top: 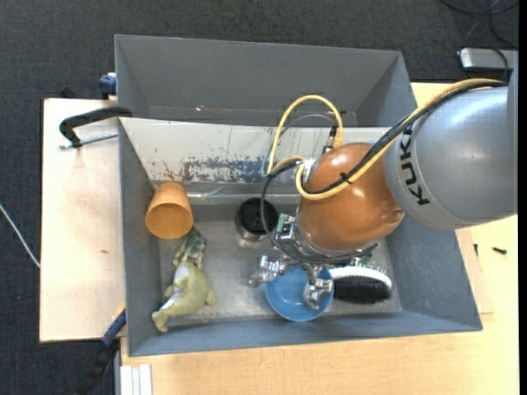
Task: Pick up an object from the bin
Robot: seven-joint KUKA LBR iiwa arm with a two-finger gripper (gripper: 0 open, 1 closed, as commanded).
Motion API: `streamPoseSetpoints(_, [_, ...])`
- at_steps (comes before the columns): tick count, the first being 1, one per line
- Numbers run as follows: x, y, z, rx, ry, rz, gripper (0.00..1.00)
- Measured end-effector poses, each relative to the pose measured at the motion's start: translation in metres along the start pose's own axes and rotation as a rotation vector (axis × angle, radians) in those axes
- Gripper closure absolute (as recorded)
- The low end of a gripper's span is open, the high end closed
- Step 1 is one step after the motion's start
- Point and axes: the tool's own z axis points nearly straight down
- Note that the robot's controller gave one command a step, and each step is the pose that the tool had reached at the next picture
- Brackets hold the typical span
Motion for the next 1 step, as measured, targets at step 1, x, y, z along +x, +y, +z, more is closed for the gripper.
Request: streamPoseSetpoints(1, [-0.0030,-0.0005,-0.0023,-0.004,0.008,0.001,0.00])
